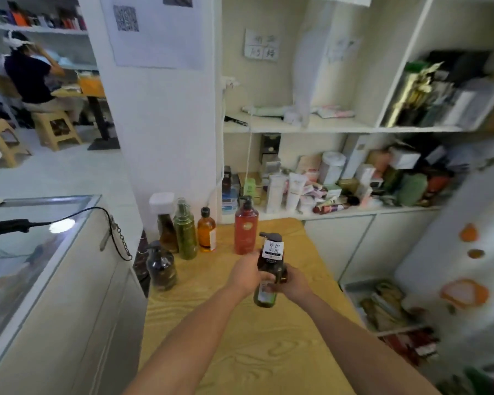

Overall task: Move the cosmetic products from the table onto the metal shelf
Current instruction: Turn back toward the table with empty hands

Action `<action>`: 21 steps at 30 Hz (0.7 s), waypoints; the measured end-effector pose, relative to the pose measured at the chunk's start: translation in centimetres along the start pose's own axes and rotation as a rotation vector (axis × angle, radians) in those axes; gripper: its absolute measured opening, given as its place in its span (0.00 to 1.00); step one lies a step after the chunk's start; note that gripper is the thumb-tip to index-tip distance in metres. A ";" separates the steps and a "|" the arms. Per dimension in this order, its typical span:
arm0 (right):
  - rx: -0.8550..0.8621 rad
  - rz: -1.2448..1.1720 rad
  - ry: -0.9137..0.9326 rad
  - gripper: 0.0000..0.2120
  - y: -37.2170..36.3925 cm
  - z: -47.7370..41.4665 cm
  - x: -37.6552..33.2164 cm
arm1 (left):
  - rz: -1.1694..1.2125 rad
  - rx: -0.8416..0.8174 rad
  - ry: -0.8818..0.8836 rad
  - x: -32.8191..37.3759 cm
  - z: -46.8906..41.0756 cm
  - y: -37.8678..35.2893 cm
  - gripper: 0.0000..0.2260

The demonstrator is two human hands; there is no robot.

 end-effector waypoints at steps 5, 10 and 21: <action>0.141 0.000 -0.092 0.25 6.3 7.7 4.0 | 0.016 -0.136 -0.128 5.4 2.4 -6.9 0.27; 0.208 0.010 -0.159 0.24 10.2 12.8 5.7 | 0.010 -0.200 -0.201 9.2 4.9 -10.6 0.26; 0.433 -0.142 -0.178 0.19 16.1 21.9 7.9 | -0.088 -0.303 -0.419 17.6 9.3 -15.4 0.24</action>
Point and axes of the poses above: each hand's wrist, its own z-axis away from the middle knuckle, its own y-axis out of the back of the hand, x = y × z, the point moved 3 cm from there along -z, towards the middle knuckle, and after that the axes turned 6 degrees about -z, right-handed, at the moved point
